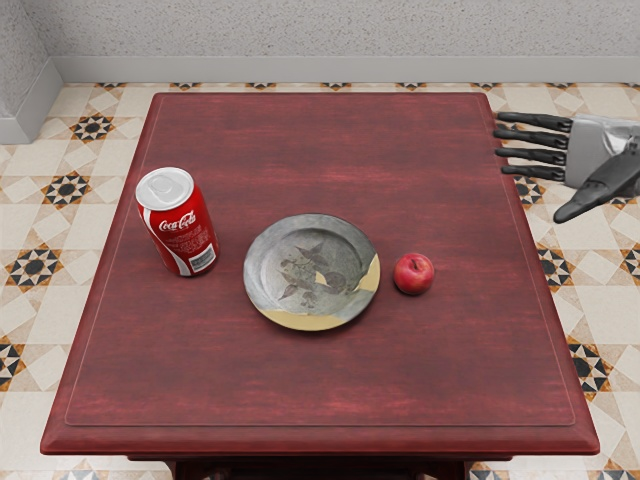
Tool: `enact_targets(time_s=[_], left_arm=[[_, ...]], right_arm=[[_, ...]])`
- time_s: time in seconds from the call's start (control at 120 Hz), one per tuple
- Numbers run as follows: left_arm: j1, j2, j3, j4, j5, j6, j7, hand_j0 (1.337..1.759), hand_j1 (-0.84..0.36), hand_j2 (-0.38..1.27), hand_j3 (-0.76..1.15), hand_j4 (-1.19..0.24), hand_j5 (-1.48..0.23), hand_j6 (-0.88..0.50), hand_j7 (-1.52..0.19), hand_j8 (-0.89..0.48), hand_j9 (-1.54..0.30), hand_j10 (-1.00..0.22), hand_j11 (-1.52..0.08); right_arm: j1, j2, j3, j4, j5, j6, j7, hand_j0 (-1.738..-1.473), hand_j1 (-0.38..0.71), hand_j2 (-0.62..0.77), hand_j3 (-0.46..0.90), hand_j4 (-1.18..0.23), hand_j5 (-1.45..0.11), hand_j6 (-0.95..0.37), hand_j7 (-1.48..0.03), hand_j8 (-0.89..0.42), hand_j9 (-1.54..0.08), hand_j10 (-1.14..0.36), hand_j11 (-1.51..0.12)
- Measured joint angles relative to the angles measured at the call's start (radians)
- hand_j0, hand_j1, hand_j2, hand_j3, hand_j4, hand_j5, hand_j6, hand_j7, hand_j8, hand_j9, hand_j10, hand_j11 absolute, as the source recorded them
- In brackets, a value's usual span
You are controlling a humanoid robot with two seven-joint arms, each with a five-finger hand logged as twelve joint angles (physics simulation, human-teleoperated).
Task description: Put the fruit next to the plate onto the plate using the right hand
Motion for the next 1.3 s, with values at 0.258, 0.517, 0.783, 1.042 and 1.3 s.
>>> enact_targets(time_s=[0.258,0.517,0.783,1.042,1.3], left_arm=[[0.000,0.000,0.000,0.000,0.000,0.000,0.000,1.658,0.35,0.00,0.00,0.00,0.00,0.00,0.00,0.00,0.00,0.00,0.00],[0.000,0.000,0.000,0.000,0.000,0.000,0.000,1.658,0.35,0.00,0.00,0.00,0.00,0.00,0.00,0.00,0.00,0.00,0.00],[-0.001,0.000,0.000,0.000,0.000,0.000,0.000,1.658,0.35,0.00,0.00,0.00,0.00,0.00,0.00,0.00,0.00,0.00,0.00],[0.000,0.000,0.000,0.000,0.000,0.000,0.000,1.658,0.35,0.00,0.00,0.00,0.00,0.00,0.00,0.00,0.00,0.00,0.00],[0.000,0.000,0.000,0.000,0.000,0.000,0.000,1.658,0.35,0.00,0.00,0.00,0.00,0.00,0.00,0.00,0.00,0.00,0.00]], right_arm=[[0.036,-0.022,0.010,0.174,-0.075,0.000,-0.002,-1.658,-0.32,0.00,0.00,-0.02,-0.03,-0.02,-0.03,-0.02,-0.03,-0.02,-0.03],[0.139,0.151,0.002,0.329,-0.345,-0.419,-0.300,-1.658,-0.31,-0.01,0.00,-0.03,-0.04,-0.03,-0.04,-0.03,-0.04,-0.03,-0.04],[0.160,0.348,-0.144,0.401,-0.716,-0.944,-0.360,-1.658,-0.29,-0.01,0.00,-0.05,-0.07,-0.05,-0.07,-0.05,-0.07,-0.05,-0.07],[0.133,0.428,-0.280,0.402,-0.893,-1.099,-0.365,-1.658,-0.30,-0.01,0.00,-0.04,-0.06,-0.05,-0.06,-0.05,-0.06,-0.04,-0.06],[0.128,0.495,-0.370,0.370,-1.015,-1.186,-0.365,-1.658,-0.28,-0.01,0.00,-0.06,-0.07,-0.06,-0.07,-0.06,-0.07,-0.06,-0.07]])
